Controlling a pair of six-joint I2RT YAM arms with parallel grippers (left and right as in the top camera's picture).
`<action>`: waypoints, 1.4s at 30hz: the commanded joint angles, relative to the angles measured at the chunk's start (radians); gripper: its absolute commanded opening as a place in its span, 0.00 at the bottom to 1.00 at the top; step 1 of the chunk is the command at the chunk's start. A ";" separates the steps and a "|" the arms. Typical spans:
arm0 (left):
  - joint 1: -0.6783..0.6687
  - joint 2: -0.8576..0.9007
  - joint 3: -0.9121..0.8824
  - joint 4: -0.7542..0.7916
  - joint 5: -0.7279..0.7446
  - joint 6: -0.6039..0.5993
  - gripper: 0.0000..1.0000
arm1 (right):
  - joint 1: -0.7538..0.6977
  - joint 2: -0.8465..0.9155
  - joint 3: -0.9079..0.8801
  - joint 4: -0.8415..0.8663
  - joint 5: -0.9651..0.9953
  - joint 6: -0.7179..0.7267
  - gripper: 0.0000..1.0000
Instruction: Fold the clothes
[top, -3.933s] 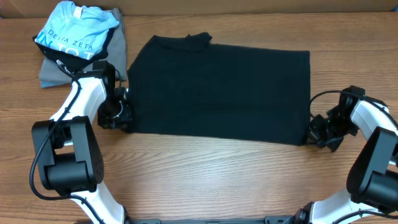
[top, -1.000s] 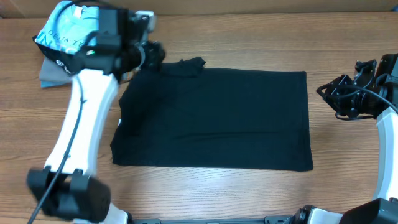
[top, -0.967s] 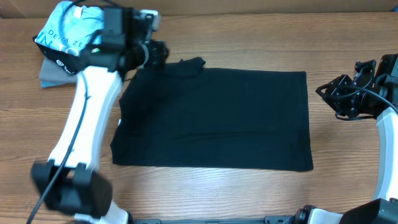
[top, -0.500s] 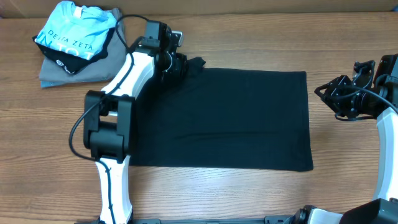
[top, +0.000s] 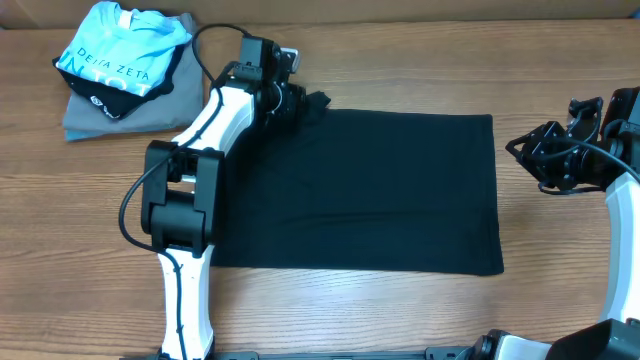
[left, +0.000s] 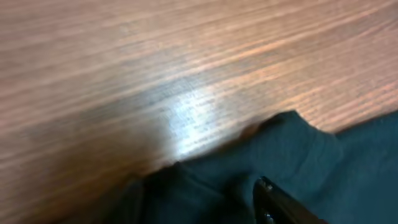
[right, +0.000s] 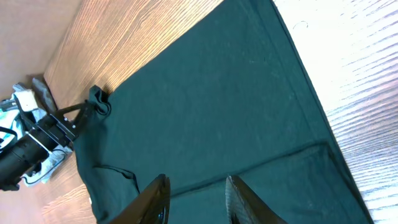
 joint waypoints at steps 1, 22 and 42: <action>-0.007 0.025 0.030 0.021 -0.059 0.011 0.60 | 0.002 -0.006 0.020 0.004 0.009 -0.008 0.33; 0.007 0.004 0.061 0.005 -0.004 0.002 0.04 | 0.002 -0.006 0.020 0.003 0.024 -0.008 0.33; 0.021 -0.240 0.084 -0.200 -0.166 0.021 0.04 | 0.006 0.198 0.020 0.529 0.088 0.000 0.40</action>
